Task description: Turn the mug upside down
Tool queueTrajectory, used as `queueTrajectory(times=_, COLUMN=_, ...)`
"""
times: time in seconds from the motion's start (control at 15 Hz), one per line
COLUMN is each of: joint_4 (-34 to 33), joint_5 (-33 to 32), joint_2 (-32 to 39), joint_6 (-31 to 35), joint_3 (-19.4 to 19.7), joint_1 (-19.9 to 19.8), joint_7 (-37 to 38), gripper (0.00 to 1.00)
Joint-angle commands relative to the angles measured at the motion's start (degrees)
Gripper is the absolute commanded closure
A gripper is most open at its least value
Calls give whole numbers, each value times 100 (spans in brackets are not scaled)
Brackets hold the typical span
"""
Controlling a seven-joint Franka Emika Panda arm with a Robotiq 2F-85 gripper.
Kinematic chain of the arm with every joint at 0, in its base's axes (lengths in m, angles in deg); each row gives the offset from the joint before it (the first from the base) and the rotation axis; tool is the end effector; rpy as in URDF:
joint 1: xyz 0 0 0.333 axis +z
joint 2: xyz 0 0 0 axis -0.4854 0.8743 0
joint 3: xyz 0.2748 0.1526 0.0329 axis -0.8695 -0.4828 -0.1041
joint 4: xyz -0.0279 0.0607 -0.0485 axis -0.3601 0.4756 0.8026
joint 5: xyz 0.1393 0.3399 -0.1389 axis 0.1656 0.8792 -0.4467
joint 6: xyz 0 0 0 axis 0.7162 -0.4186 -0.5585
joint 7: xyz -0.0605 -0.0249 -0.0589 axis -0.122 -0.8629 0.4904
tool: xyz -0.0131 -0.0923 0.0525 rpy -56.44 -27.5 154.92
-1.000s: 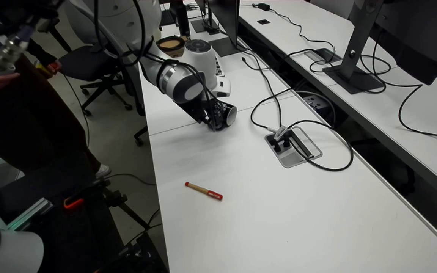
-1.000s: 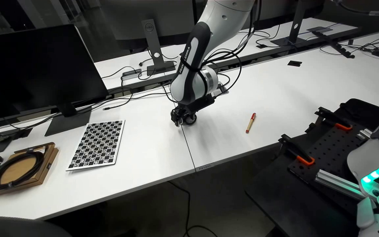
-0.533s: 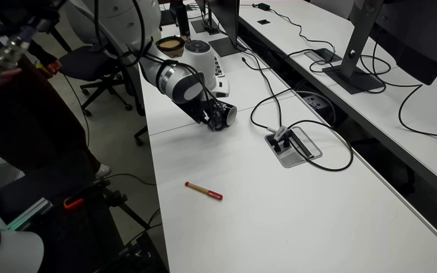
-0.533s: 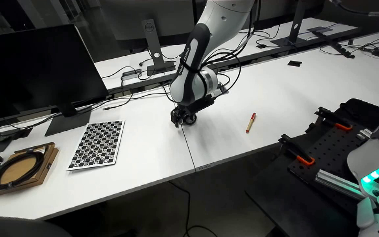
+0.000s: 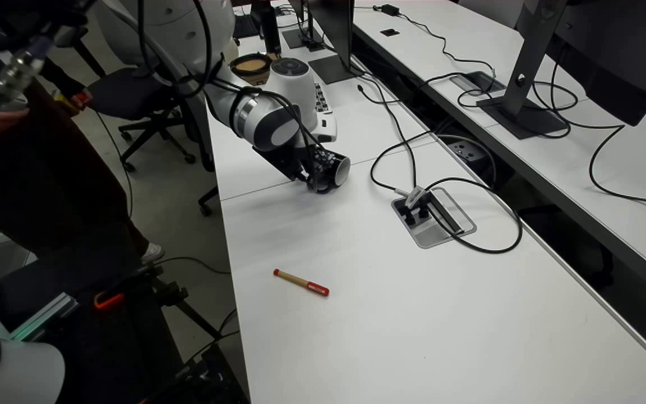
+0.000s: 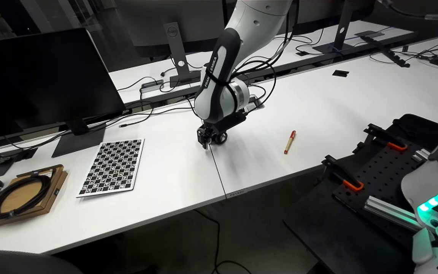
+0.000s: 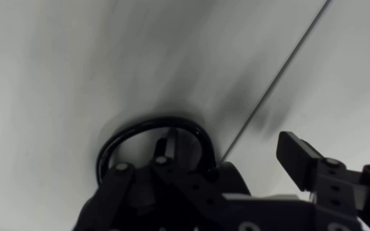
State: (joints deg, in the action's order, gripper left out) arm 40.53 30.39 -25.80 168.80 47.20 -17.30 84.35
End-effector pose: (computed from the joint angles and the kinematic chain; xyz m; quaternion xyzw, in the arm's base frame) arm 0.6098 0.1928 0.0158 -0.9935 -0.0664 -0.0573 0.0730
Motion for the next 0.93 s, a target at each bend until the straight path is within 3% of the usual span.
queueTrajectory(times=0.0, joint_4=-187, joint_5=-122, joint_2=103, joint_6=-142, joint_3=142, joint_1=98, joint_7=154, gripper=53)
queueTrajectory(times=0.4, joint_4=-202, joint_5=-129, joint_2=88, joint_6=-104, joint_3=148, joint_1=74, joint_7=118, gripper=97)
queueTrajectory(times=0.53, joint_4=-215, joint_5=-128, joint_2=84, joint_6=-108, joint_3=124, joint_1=63, joint_7=98, gripper=95)
queueTrajectory(times=0.6, joint_4=-211, joint_5=-129, joint_2=83, joint_6=-97, joint_3=112, joint_1=57, joint_7=87, gripper=100)
queueTrajectory(times=0.87, joint_4=-221, joint_5=-94, joint_2=77, joint_6=-101, joint_3=15, joint_1=-27, joint_7=36, gripper=96)
